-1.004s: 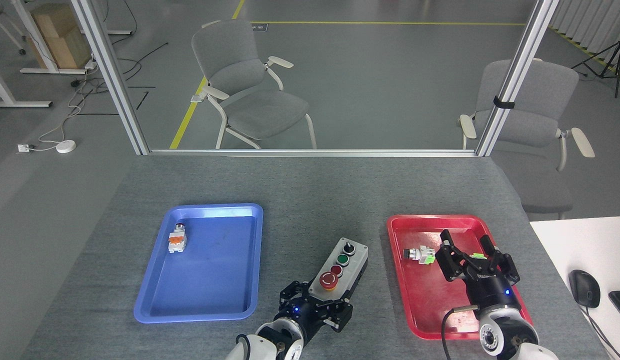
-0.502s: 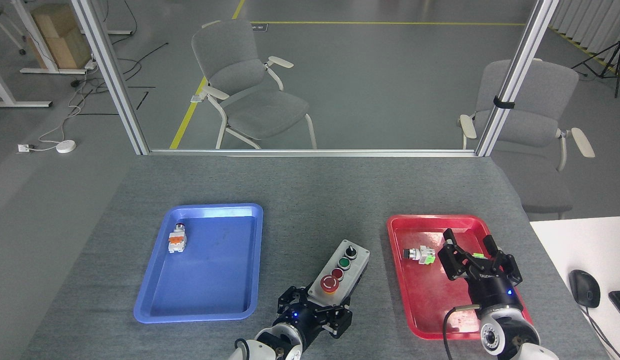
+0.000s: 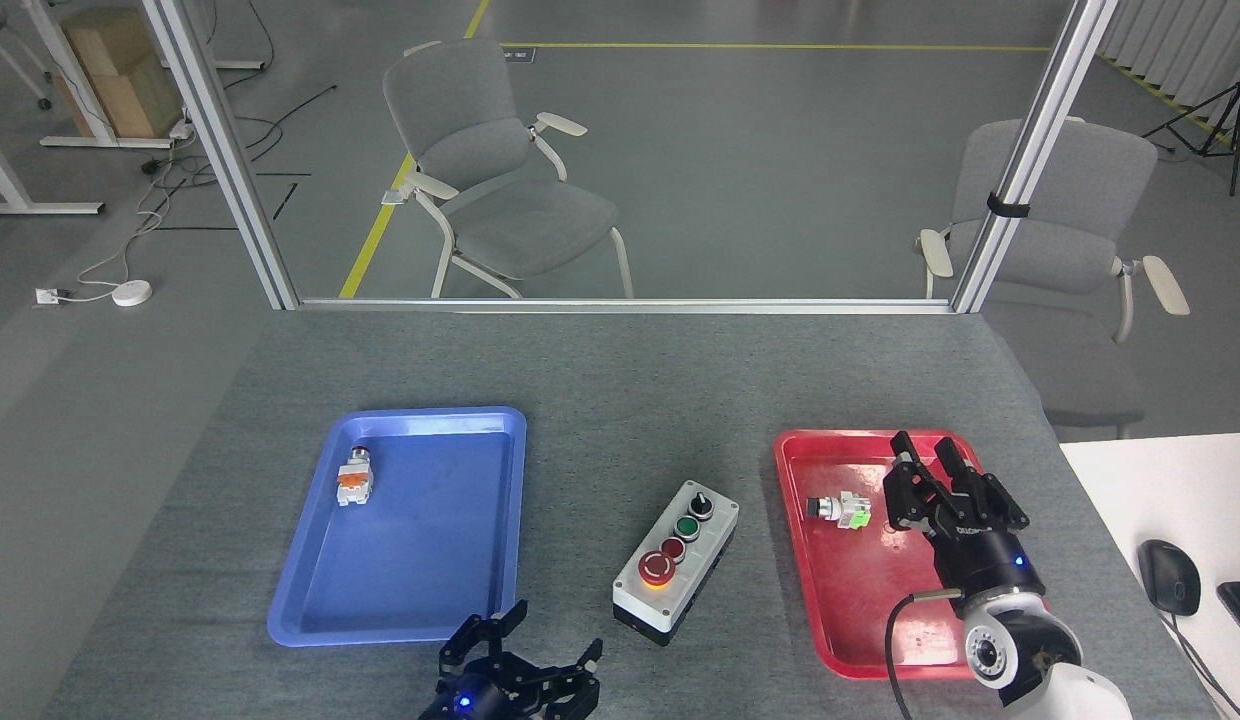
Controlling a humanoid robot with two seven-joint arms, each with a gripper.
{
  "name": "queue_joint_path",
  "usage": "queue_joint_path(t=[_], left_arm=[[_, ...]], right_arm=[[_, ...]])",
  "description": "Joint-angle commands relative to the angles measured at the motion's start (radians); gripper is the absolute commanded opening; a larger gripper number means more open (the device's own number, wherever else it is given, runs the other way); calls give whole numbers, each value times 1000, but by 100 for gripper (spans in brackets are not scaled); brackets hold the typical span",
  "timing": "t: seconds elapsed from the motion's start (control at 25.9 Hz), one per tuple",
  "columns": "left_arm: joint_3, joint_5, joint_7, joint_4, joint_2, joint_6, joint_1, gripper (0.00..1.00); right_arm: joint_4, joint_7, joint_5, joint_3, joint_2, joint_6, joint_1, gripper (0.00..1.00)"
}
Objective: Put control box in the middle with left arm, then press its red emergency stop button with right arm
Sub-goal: 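Move the right gripper onto the control box's red button and press down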
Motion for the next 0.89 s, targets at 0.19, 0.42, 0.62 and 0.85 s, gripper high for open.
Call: queue_joint_path(t=[0.19, 0.42, 0.62, 0.85], left_arm=[[381, 5, 17, -76, 49, -86, 57, 99], [548, 68, 19, 7, 41, -86, -55, 99], [586, 149, 19, 26, 43, -84, -111, 99], [606, 152, 37, 31, 45, -78, -146, 99]], right_arm=[[42, 122, 0, 87, 88, -181, -36, 0], [62, 197, 1, 233, 117, -174, -63, 0], [157, 211, 11, 340, 134, -182, -75, 0], [249, 212, 12, 369, 140, -179, -77, 0]])
